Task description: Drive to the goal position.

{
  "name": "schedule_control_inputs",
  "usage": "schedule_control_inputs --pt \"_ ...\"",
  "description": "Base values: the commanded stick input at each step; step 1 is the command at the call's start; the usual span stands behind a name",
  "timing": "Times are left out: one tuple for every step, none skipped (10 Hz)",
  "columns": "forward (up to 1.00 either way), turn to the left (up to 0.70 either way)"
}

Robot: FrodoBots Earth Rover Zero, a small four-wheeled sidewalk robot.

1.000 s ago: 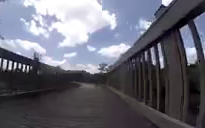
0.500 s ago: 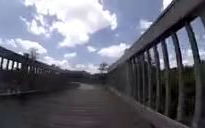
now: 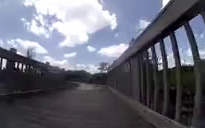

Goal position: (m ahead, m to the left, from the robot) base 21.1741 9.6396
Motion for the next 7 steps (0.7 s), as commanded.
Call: schedule_control_inputs --pt "0.85 0.00" --pt "0.85 0.00" --pt "0.85 0.00" --pt "0.85 0.00" --pt "0.85 0.00" --pt "0.85 0.00" --pt "0.85 0.00"
